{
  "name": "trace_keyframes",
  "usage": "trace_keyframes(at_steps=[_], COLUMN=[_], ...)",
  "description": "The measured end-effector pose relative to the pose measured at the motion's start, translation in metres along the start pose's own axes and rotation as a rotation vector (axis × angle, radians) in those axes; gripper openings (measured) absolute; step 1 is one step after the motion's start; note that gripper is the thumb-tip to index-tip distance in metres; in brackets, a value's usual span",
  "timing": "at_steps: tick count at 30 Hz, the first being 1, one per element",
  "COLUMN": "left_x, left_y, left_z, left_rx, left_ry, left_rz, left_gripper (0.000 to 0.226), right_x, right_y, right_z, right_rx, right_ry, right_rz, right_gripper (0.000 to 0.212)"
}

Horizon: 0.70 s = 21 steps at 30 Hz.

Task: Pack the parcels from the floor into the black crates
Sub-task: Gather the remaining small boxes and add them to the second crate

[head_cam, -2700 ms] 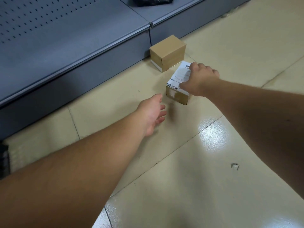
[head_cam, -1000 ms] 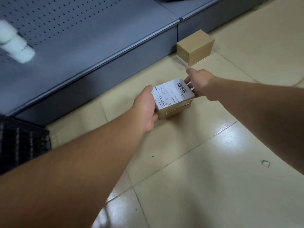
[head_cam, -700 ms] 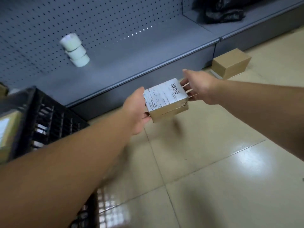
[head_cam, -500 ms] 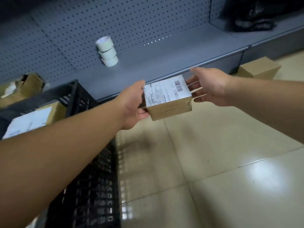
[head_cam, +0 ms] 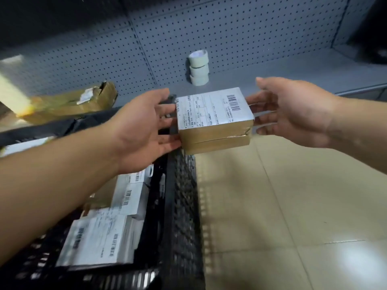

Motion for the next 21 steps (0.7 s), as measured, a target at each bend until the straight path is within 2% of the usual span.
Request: trace_keyframes(at_steps=[5,10,16,21], left_x=[-0.075,-0.135,-0.17,-0.164], left_y=[0.003,0.015,0.071,0.114], left_z=[-0.029,-0.052,-0.063,-0.059], left_rx=[0.055,0.078,-0.051,-0.167], left_ry=[-0.041,-0.154,-0.359,-0.429], left_rz=[-0.054,-0.162,-0.265,-0.509], left_gripper=[0.048,0.05,0.042,0.028], right_x=[0.08,0.154,0.224,0.258], right_y=[0.009,0.025,0.008,-0.022], right_z=[0.008,0.022,0.045,0.067], right_rx=[-0.059,-0.125,-0.069,0.017], right_ry=[0.113,0.193,0.319,0.333], right_rz=[-0.051,-0.064,-0.313,-0.537], right_gripper=[0.047,0.041,0.04,0.041])
Point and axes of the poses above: each hand's wrist, its own z-axis towards the middle knuckle, its own x-axis out of the palm, y = z × x, the point moved 6 cm from there along z, towards the middle knuckle, and after that the axes turned 4 degrees about -x, right-handed, at the moved point
